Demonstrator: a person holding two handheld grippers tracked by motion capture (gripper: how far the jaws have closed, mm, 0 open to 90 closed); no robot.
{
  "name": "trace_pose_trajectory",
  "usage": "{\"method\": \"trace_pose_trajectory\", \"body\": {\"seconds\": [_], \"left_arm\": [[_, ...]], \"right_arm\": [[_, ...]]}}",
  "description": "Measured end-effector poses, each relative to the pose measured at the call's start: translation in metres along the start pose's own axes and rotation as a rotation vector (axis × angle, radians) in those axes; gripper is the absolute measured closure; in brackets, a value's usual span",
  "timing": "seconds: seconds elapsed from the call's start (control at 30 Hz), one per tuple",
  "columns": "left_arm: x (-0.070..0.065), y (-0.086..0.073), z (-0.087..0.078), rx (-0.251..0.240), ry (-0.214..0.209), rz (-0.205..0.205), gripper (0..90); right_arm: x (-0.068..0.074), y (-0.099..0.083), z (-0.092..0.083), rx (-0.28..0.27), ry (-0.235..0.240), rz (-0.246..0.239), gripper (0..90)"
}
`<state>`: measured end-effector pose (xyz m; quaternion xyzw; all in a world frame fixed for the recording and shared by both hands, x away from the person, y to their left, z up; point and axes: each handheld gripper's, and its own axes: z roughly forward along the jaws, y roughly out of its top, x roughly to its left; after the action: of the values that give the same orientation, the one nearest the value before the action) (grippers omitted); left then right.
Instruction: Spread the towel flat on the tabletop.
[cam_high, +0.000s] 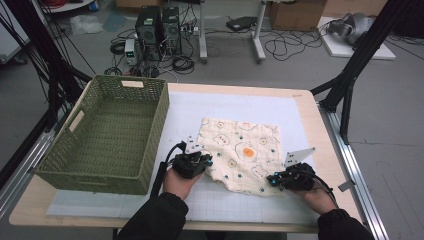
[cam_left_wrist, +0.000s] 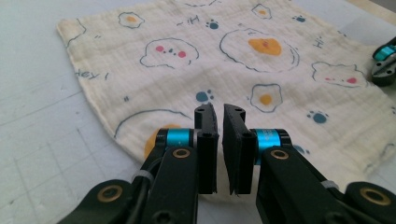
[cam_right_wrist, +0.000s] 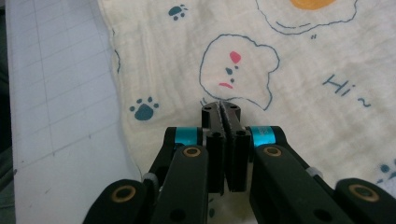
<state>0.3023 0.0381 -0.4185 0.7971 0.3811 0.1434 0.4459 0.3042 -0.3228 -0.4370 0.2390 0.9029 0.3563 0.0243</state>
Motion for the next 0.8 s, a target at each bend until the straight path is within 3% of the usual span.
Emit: {"method": "trace_pose_trajectory", "body": {"seconds": [0.13, 0.3, 0.4, 0.43, 0.5, 0.6, 0.67, 0.8], "left_arm": [[0.0, -0.008, -0.008, 0.001, -0.012, 0.007, 79.6], [-0.001, -0.012, -0.001, 0.035, -0.038, 0.008, 73.5], [-0.006, -0.013, 0.021, 0.081, -0.049, 0.025, 76.5], [-0.006, -0.013, 0.021, 0.081, -0.049, 0.025, 79.6], [-0.012, -0.013, 0.037, 0.082, -0.023, 0.064, 88.3], [-0.015, -0.006, 0.047, 0.059, 0.008, 0.057, 89.8], [-0.015, 0.001, 0.052, 0.037, 0.004, 0.038, 89.9], [-0.016, 0.009, 0.064, 0.054, 0.008, 0.047, 89.9]], "right_arm": [[0.0, -0.003, -0.006, -0.003, -0.045, 0.004, 89.6], [-0.005, -0.009, -0.011, -0.018, -0.062, 0.033, 89.6], [-0.009, -0.013, -0.016, -0.032, -0.083, 0.058, 89.6], [-0.009, -0.013, -0.016, -0.032, -0.083, 0.058, 89.6], [-0.01, -0.016, -0.019, -0.04, -0.082, 0.067, 89.6], [-0.012, -0.017, -0.02, -0.042, -0.084, 0.069, 89.5], [-0.013, -0.018, -0.022, -0.047, -0.095, 0.073, 89.5], [-0.016, -0.02, -0.026, -0.058, -0.115, 0.084, 89.5]]}}
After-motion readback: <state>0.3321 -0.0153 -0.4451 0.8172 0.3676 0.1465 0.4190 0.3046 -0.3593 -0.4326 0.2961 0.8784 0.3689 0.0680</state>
